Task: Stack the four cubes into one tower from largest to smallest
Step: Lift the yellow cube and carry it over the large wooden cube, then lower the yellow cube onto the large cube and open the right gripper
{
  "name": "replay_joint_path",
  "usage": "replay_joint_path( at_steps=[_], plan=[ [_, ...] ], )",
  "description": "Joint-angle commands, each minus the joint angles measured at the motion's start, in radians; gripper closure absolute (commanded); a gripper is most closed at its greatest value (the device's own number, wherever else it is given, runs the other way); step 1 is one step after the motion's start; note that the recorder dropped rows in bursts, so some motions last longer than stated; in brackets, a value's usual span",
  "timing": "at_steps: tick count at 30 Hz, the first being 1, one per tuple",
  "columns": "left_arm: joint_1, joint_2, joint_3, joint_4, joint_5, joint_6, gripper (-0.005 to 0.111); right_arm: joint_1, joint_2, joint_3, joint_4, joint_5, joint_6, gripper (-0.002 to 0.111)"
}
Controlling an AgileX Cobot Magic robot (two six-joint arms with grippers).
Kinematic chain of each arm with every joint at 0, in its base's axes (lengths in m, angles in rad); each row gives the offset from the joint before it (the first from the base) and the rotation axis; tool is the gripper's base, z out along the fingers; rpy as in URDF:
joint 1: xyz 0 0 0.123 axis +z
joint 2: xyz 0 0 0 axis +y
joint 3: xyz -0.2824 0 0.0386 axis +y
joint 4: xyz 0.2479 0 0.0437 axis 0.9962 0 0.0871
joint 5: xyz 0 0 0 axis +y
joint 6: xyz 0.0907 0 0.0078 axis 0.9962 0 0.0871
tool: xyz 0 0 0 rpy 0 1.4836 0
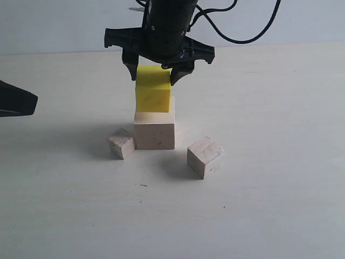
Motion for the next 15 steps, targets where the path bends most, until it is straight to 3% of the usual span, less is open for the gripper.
replay_joint_path(
  at_steps=[1,15],
  plan=[
    [-0.003,-0.006,0.004,-0.001,0.0,-0.007,0.107,-0.001,0.017,-0.008,-0.007,0.025,0.0,0.108],
    [-0.003,-0.006,0.004,-0.001,0.0,-0.007,0.107,-0.001,0.017,-0.008,-0.023,-0.005,0.004,0.108]
  ],
)
